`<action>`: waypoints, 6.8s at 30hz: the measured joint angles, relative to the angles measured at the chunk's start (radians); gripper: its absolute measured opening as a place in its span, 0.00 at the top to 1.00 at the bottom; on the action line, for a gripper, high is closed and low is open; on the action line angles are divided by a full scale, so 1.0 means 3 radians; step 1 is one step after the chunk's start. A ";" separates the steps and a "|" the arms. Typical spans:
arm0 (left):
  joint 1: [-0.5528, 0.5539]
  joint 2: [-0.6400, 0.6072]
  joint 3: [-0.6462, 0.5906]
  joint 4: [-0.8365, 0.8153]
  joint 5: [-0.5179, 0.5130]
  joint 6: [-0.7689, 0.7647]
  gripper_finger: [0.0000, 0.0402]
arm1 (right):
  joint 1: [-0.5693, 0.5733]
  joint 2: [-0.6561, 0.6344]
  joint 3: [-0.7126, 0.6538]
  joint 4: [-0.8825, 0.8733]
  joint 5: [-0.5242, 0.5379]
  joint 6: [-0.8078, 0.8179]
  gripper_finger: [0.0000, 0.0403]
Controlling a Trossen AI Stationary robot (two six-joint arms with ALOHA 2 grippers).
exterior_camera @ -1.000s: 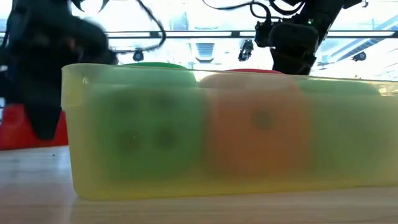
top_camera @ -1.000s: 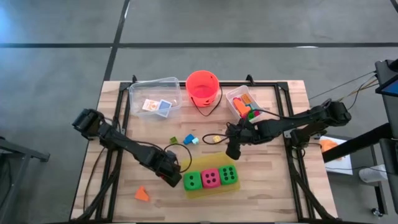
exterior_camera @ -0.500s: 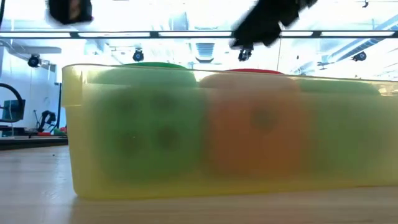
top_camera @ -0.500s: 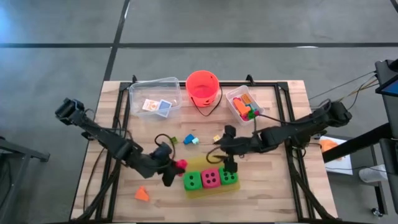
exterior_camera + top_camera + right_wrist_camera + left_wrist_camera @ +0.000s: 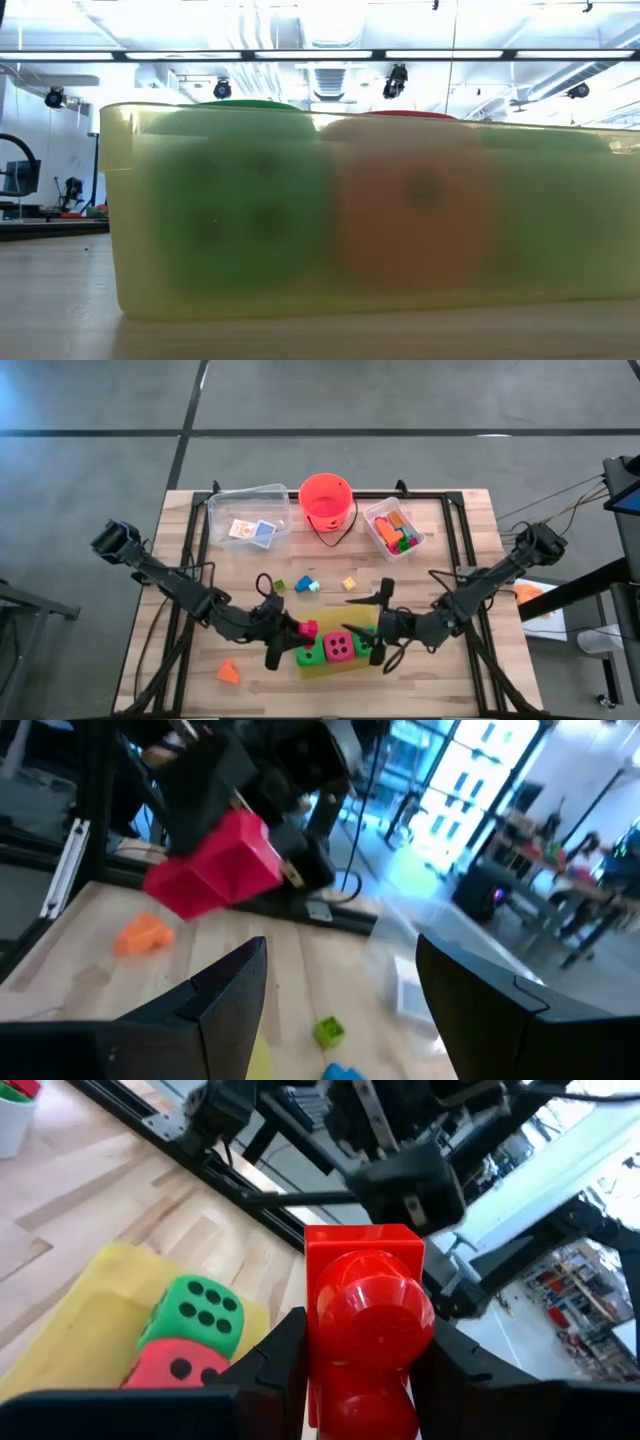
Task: Pick & Place Toys
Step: Put the red game piece into the white bin, then put the orange game piece into the white bin
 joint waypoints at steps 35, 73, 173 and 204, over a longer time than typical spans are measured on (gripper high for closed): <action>0.0589 0.0238 -0.0001 0.0669 0.0877 0.0098 0.71 | -0.0217 0.0376 0.0172 0.0586 0.0020 -0.0763 0.38; 0.0586 0.0065 0.0011 0.0076 0.1062 0.0190 0.01 | -0.0233 0.0473 0.0378 0.0068 0.0003 -0.0485 0.98; -0.0062 -0.0257 -0.0014 -0.3038 0.0772 -0.1316 0.08 | -0.3952 0.0242 -0.0221 -0.4139 -0.2455 0.1760 0.98; -0.0111 -0.0257 -0.0137 -0.2932 0.1121 -0.1170 0.08 | -0.3929 -0.0001 -0.0218 -0.4224 -0.2455 0.1731 0.55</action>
